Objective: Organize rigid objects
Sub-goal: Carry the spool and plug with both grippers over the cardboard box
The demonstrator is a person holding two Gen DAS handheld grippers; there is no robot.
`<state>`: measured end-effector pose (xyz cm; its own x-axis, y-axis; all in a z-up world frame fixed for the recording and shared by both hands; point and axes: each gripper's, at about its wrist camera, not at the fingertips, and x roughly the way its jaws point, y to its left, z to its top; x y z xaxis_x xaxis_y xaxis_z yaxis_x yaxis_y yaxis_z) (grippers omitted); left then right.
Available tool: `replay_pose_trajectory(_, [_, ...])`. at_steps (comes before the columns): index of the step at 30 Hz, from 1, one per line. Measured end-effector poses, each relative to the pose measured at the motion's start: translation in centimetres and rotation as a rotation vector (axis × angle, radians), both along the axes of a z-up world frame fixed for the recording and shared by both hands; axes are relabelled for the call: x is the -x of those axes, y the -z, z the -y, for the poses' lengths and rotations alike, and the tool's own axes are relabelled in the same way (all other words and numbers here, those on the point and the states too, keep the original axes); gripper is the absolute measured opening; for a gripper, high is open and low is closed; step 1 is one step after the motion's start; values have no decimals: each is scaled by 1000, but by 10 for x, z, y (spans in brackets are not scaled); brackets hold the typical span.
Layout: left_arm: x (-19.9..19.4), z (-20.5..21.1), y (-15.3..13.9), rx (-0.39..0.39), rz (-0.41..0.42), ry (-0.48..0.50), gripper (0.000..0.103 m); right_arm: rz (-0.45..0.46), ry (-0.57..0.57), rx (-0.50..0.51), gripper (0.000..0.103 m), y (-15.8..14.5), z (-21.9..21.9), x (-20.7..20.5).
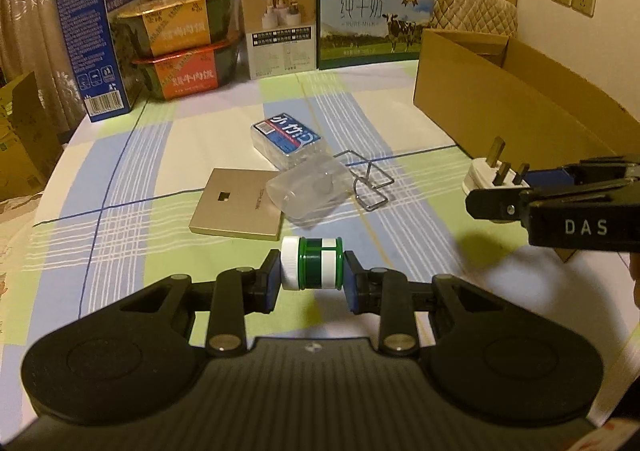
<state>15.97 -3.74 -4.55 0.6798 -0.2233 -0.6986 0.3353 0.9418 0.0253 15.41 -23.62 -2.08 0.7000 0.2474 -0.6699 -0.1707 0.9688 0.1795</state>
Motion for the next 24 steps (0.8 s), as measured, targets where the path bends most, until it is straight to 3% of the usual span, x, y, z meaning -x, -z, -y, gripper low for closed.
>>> replay_pose_trajectory(15, [59, 31, -40, 60, 41, 6, 27, 68, 13, 42, 46, -40, 19, 59])
replay_pose_trajectory(24, [76, 85, -79, 76, 94, 109, 27, 108, 75, 26, 46, -85, 64, 81])
